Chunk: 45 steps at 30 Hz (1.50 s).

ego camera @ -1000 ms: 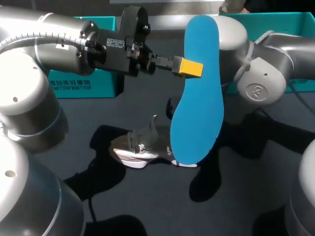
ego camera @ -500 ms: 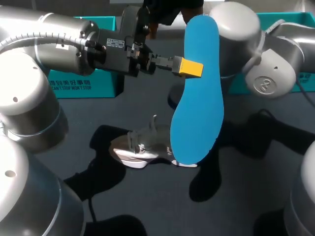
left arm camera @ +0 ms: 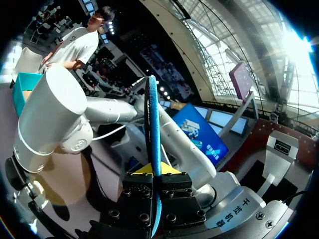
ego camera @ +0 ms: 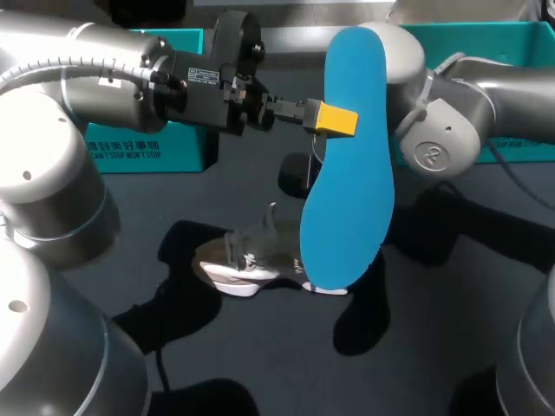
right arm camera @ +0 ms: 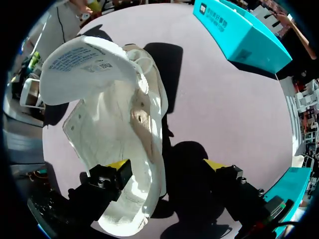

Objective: Take the shoe out of the shoebox, open the shoe tongue, remove and reinsert the insole, then place the shoe into the shoebox

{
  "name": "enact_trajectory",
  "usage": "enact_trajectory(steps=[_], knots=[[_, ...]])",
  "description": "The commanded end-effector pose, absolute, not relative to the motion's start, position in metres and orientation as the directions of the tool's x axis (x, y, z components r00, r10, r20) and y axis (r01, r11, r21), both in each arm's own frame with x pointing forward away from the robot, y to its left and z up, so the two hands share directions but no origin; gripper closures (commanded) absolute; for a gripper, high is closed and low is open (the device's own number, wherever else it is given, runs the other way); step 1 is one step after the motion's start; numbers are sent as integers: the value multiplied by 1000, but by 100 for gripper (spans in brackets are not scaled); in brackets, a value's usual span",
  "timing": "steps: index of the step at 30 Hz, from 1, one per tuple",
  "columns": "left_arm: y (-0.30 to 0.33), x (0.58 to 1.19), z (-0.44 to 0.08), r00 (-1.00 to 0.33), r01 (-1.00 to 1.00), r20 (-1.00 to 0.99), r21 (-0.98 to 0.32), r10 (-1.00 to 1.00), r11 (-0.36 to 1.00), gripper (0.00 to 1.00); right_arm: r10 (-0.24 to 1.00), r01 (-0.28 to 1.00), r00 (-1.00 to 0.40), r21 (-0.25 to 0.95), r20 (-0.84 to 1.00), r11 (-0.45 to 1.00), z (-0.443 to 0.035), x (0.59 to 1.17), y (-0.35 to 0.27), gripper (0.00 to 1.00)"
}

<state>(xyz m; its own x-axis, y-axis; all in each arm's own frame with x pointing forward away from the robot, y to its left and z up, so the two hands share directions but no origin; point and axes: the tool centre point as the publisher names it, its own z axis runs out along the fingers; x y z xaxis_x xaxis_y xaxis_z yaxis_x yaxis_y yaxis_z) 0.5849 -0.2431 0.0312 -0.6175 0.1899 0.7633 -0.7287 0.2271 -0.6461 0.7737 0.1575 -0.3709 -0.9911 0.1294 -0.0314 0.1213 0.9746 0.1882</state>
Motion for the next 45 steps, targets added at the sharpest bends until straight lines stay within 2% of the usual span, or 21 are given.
enact_trajectory(steps=[1, 11, 13, 15, 21, 24, 27, 33, 45], knots=[[-243, 584, 30, -617, -730, 764, -645, 188, 226, 100, 120, 117, -993, 185, -6, 976, -394, 777, 167, 48], [-243, 584, 30, -617, -730, 764, -645, 188, 226, 100, 87, 93, -995, 186, 42, 978, -409, 773, 178, 60], [-243, 584, 30, -617, -730, 764, -645, 188, 226, 100, 83, 92, -995, 181, 57, 979, -412, 772, 180, 71], [-243, 584, 30, -617, -730, 764, -645, 188, 226, 100, 85, 96, -994, 181, 67, 979, -413, 772, 181, 100], [-243, 584, 30, -617, -730, 764, -645, 188, 226, 100, 158, 176, -980, 160, 119, 971, -406, 764, 182, 100], [-243, 584, 30, -617, -730, 764, -645, 188, 226, 100, 325, 349, -933, 175, 152, 921, -389, 757, 179, 100], [-243, 584, 30, -617, -730, 764, -645, 188, 226, 100, 481, 518, -854, 240, 199, 821, -374, 745, 173, 100], [-243, 584, 30, -617, -730, 764, -645, 188, 226, 100, 710, 770, -638, 251, 297, 587, -357, 719, 165, 100], [-243, 584, 30, -617, -730, 764, -645, 188, 226, 100, 732, 791, -611, 254, 300, 556, -352, 715, 165, 100]])
